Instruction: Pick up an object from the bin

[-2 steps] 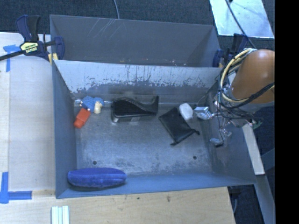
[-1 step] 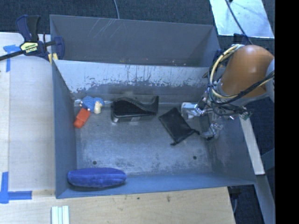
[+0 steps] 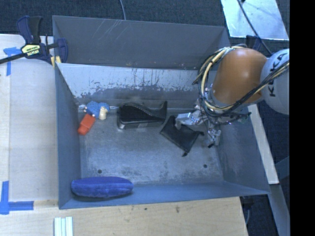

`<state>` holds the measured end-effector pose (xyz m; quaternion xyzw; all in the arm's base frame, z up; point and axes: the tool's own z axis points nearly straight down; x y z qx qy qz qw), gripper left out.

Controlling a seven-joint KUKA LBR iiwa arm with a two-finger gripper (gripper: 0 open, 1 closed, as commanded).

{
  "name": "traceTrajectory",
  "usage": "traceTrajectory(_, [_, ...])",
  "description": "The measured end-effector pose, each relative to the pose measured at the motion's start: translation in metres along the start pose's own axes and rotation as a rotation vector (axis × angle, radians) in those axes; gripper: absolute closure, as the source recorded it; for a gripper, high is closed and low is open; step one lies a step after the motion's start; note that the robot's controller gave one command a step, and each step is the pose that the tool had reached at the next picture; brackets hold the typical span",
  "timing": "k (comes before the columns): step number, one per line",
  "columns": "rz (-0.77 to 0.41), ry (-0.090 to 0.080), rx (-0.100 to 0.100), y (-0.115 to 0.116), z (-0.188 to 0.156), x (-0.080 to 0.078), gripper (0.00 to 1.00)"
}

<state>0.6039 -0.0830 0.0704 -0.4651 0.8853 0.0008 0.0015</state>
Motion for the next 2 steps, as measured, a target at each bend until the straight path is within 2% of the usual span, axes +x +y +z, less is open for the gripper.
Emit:
traceTrajectory(1, [0.004, 0.0, 0.001, -0.001, -0.001, 0.001, 1.0])
traceTrajectory(2, [-0.027, -0.003, 0.011, -0.018, -0.143, -0.003, 1.0])
